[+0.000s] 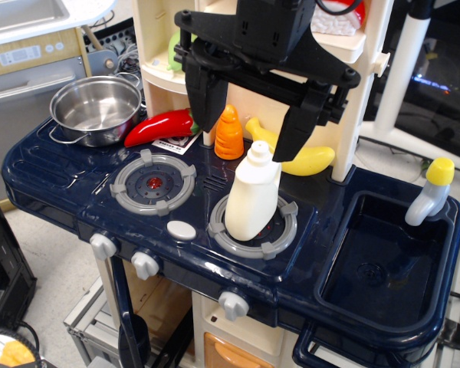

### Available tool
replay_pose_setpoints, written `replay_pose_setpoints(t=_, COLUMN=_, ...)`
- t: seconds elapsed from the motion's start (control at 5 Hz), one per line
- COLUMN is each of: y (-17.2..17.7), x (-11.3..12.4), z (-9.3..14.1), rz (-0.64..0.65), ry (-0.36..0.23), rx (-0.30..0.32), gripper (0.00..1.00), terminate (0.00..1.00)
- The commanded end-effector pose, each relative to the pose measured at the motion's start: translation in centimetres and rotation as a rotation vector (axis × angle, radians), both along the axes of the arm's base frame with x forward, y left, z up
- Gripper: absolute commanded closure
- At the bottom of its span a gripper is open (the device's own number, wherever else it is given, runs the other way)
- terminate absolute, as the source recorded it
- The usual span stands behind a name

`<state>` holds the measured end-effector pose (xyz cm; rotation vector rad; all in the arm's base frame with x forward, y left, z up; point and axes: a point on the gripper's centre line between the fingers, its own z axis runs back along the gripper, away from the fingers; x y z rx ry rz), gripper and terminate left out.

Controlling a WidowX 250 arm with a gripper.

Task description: Put detergent in sink

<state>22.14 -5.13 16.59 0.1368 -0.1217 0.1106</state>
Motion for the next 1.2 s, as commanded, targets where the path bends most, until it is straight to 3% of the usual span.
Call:
replay_pose_setpoints(t=0.0, y=0.0, x=0.0, z=0.0, rz=0.000, ry=0.000, rx=0.000, gripper=0.00, terminate=0.00)
replay_pose_setpoints(t=0.6, y=0.3, x=1.6, z=-4.3, rz=-0.040, ry=-0.109, rx=-0.038, gripper=0.00, terminate=0.00)
replay_pose_setpoints(t=1.0, y=0.9, x=3.1, z=-6.3, rz=-0.077, ry=-0.140, rx=-0.055, gripper=0.00, terminate=0.00)
